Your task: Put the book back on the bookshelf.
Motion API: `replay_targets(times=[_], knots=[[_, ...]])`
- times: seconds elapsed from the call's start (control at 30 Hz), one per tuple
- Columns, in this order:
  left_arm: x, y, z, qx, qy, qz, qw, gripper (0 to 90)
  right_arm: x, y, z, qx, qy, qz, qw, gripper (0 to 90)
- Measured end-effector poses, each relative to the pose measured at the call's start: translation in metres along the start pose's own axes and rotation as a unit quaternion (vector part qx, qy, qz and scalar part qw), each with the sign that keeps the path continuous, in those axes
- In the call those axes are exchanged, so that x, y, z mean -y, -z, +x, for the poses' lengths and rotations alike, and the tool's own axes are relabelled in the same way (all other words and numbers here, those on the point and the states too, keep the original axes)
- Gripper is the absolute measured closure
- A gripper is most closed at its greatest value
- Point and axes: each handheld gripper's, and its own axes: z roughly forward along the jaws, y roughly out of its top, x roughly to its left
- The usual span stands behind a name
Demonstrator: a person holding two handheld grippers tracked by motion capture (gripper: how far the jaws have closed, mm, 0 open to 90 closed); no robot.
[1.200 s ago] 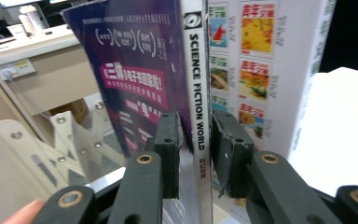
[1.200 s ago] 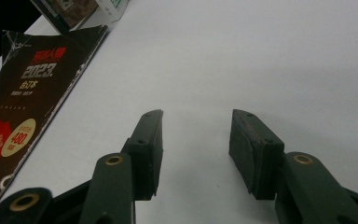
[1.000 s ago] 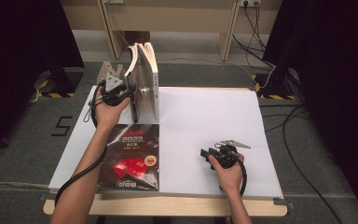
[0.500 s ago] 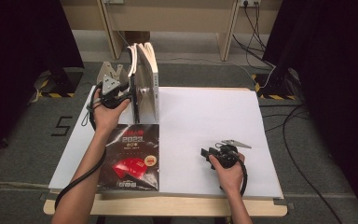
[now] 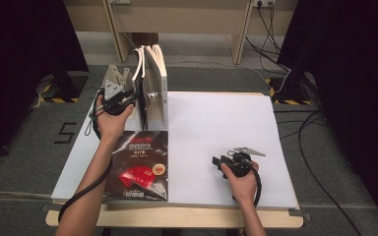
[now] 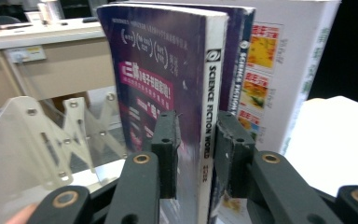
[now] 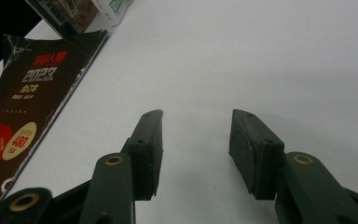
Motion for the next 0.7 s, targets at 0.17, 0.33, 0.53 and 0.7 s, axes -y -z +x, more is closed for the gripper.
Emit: replay_targets(times=[0.17, 0.33, 0.53, 0.7], knots=[[-0.003, -0.006, -0.001, -0.012, 0.008, 0.005, 0.9999, 71.2, 0.000, 0.000, 0.001, -0.001, 0.001, 0.003, 1.0000, 55.1], [-0.010, -0.018, -0.002, -0.034, 0.017, 0.038, 0.9985, 71.1, 0.001, -0.002, 0.000, -0.004, 0.001, 0.006, 1.0000, 54.9], [-0.016, -0.031, -0.002, -0.050, 0.028, 0.059, 0.9966, 75.2, 0.001, -0.002, -0.001, -0.005, 0.000, 0.009, 1.0000, 54.4], [-0.016, -0.033, -0.003, -0.049, 0.023, 0.058, 0.9969, 81.7, 0.001, -0.001, -0.002, -0.004, -0.001, 0.010, 0.9999, 54.4]])
